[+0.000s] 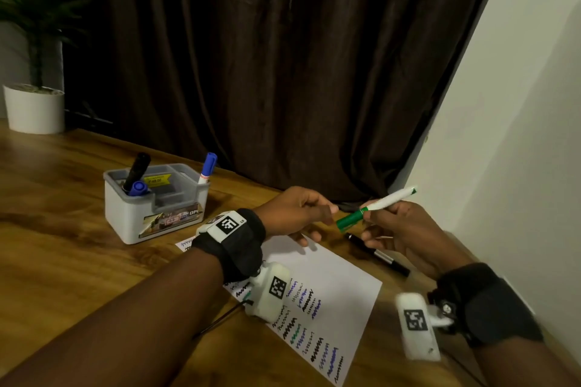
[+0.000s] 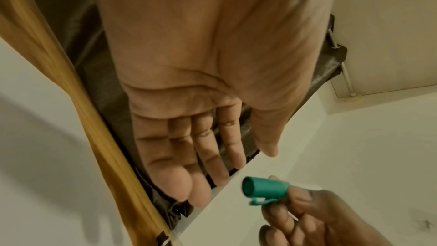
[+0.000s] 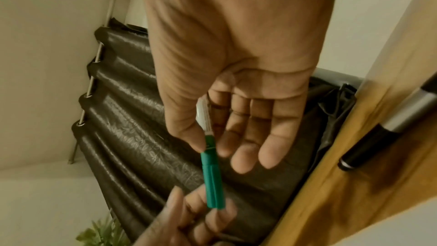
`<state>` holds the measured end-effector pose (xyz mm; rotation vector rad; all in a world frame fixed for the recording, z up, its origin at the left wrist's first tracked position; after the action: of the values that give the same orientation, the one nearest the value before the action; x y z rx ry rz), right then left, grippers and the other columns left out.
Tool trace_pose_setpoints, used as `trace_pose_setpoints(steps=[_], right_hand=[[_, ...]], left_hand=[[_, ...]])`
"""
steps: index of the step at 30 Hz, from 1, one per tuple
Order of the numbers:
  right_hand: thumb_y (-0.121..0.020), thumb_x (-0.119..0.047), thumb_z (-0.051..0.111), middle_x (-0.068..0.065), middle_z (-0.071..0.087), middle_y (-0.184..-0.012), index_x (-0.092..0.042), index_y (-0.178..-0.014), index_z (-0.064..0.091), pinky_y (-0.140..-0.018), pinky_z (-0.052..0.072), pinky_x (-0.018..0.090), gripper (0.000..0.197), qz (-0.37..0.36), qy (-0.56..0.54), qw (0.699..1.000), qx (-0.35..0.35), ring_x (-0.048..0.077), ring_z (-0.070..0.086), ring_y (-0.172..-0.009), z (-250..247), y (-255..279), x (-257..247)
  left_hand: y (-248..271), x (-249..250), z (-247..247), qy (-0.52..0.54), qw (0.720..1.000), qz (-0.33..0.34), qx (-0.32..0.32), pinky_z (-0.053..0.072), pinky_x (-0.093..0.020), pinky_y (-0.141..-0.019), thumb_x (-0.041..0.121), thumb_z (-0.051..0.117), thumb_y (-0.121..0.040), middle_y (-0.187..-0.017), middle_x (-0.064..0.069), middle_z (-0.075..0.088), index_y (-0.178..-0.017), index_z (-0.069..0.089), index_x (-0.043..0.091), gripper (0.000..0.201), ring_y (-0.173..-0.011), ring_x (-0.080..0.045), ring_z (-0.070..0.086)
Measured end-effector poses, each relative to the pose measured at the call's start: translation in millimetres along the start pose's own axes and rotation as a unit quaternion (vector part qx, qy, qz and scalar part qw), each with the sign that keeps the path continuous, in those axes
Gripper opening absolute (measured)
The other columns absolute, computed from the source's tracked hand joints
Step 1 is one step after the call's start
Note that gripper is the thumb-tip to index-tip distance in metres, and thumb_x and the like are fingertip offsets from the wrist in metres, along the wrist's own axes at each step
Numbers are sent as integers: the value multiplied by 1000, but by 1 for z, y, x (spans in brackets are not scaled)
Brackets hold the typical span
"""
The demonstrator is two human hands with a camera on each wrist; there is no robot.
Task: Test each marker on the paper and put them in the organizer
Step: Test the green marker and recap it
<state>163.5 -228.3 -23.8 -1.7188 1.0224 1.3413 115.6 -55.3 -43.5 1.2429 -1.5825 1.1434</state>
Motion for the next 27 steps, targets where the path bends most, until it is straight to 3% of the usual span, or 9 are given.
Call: trace_pose_setpoints(steps=[5,10,17,20,24,27], right_hand=[[-102,-10,58,14,74,-83,-5,-118,69,-74,62,36,19,-8,-44,999,-12,27,73,-77,7,0,14],[-102,-31,57,16,72,-86,-9,-111,71,-75,60,35,28,-8,-94,994,-56,24,71,-73,13,7,13],[-97,-15,67,9,76,-78,-10,-104,68,-66,60,34,8,-70,-65,994,-54,23,70,-67,26,15,4],[-92,-9,73,10,75,-77,-9,-103,73,-64,60,31,11,-100,-54,992,-62,19,67,-63,29,19,-1],[-89,-8,76,13,72,-82,-6,-109,75,-68,58,34,21,-108,-54,990,-76,21,64,-64,29,19,0],[-88,-9,76,16,70,-84,-6,-108,76,-66,57,32,19,-109,-52,989,-83,20,62,-63,31,21,-1]], left_hand=[[2,6,8,-16,1000,22,-12,58,-28,-64,25,68,-95,-106,-13,73,-116,67,11,25,-76,-15,70],[5,13,16,-35,999,34,-15,57,-27,-65,21,70,-94,-85,-1,68,-109,69,11,19,-74,-15,66],[13,19,27,-18,998,37,-46,55,-27,-62,19,62,-98,-90,-6,70,-112,65,11,16,-76,-23,65],[16,22,30,-33,997,52,-56,48,-25,-56,18,59,-101,-85,-5,67,-108,66,12,11,-66,-17,60],[16,19,37,-32,995,47,-86,36,-26,-52,21,48,-106,-80,-7,60,-105,61,-3,27,-58,-15,46],[20,20,44,-19,993,46,-111,29,-25,-49,23,43,-107,-79,-9,58,-91,65,10,30,-53,-12,37]])
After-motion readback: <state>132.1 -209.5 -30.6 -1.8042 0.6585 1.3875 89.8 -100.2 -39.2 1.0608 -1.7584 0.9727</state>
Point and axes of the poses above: each hand's wrist, its own y-axis away from the middle knuckle, its own z-axis out of the palm, x = y × z, the point moved 10 cm from there along -y, towards the middle knuckle
